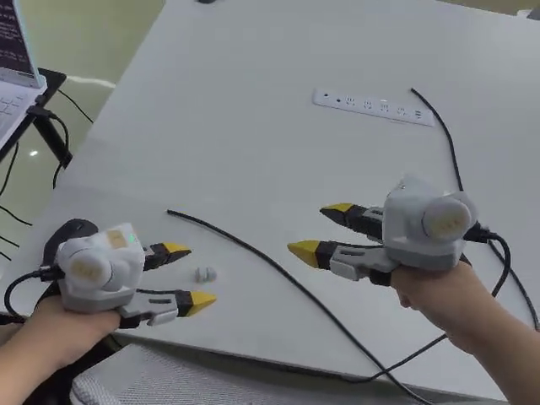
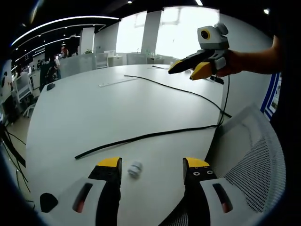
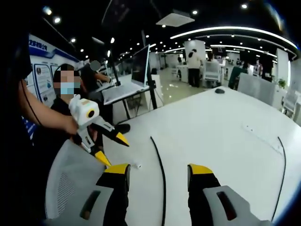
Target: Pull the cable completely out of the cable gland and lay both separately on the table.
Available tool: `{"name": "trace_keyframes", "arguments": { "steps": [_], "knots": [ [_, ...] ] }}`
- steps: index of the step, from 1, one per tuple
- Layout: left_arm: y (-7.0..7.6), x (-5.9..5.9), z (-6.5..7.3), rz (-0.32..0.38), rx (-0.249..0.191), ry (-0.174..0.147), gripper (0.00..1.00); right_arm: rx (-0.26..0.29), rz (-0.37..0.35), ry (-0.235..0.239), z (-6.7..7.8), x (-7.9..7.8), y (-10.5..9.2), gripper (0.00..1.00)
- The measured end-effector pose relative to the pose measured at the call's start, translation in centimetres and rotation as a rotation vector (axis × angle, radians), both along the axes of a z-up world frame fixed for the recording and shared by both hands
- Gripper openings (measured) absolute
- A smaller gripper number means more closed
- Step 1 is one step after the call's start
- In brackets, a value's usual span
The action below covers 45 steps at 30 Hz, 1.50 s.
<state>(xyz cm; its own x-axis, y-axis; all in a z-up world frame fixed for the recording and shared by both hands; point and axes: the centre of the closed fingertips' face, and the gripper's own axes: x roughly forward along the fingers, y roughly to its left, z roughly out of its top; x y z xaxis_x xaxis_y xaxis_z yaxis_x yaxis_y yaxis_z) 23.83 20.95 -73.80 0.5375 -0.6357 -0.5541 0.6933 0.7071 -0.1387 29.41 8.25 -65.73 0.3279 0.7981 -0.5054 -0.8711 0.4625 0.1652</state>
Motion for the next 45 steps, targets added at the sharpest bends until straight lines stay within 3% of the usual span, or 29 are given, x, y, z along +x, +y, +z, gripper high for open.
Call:
{"name": "trace_keyframes", "arguments": {
  "steps": [5,17,24,28,32,37,45],
  "knots": [
    [-0.6,-0.7,1.0,0.025,-0.026,0.01,0.55,0.036,-0.036,0.016,0.1,-1.5,-2.2,0.52],
    [-1.8,-2.6,2.5,0.017,-0.029,0.029,0.6,0.055,-0.112,0.009,-0.5,-4.0,-7.1,0.62],
    [-1.0,-2.4,3.1,0.071,-0.023,0.017,0.65,0.049,-0.155,0.026,-2.3,-6.0,-9.2,0.69],
    [-1.0,-2.4,3.1,0.086,-0.018,0.024,0.68,0.017,-0.159,0.036,-3.6,-7.4,-10.2,0.72],
    [-1.0,-2.6,3.2,0.106,0.0,0.007,0.72,-0.011,-0.15,0.082,-5.0,-8.4,-10.9,0.78],
    [-0.4,-3.2,2.3,0.121,0.016,0.035,0.74,-0.017,-0.151,0.109,-5.3,-8.5,-11.3,0.87],
    [0.6,-4.6,0.7,0.166,0.042,0.132,0.84,-0.001,-0.135,0.121,-5.0,-8.3,-10.8,0.95]
  ]
}}
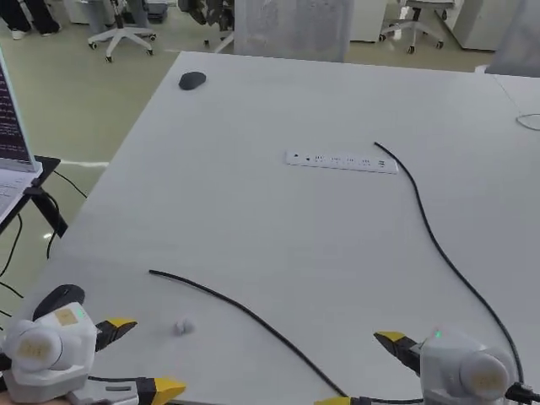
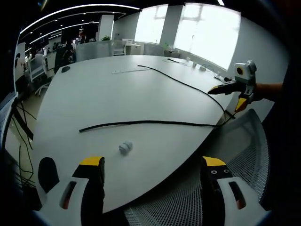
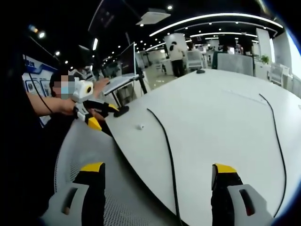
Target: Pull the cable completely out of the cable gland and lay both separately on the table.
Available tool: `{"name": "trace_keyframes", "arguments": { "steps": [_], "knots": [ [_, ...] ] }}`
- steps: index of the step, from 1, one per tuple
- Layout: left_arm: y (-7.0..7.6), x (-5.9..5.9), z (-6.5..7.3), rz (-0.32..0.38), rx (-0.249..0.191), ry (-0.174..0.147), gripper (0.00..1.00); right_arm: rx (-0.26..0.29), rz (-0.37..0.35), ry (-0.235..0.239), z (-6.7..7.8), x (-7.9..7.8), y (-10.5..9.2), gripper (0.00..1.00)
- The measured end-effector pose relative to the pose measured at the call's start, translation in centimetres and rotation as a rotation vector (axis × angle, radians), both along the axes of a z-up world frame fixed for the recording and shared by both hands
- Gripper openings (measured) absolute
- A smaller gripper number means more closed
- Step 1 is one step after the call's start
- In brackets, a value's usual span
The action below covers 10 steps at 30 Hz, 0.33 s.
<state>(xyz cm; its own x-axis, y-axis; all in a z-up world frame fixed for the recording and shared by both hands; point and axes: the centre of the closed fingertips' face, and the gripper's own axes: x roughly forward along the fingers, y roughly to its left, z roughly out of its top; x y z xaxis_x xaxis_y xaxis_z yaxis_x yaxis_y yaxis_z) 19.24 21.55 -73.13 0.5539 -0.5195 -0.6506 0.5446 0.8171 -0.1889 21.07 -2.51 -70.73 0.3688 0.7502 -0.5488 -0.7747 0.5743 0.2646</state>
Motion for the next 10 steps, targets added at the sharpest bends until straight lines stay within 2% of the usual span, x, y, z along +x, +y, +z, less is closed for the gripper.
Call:
{"name": "trace_keyframes", "arguments": {
  "steps": [3,6,10],
  "knots": [
    [0.18,-0.14,-0.29,0.014,0.003,0.015,0.88,0.005,0.007,0.006,0.0,-0.14,0.23,0.98],
    [0.13,-0.06,-0.14,0.039,-0.023,0.023,0.92,0.004,0.013,0.016,-0.16,-0.43,0.33,0.99],
    [0.25,0.17,-0.06,0.036,-0.016,0.019,0.93,0.005,0.013,0.02,-0.27,-0.62,0.33,0.99]
  ]
}}
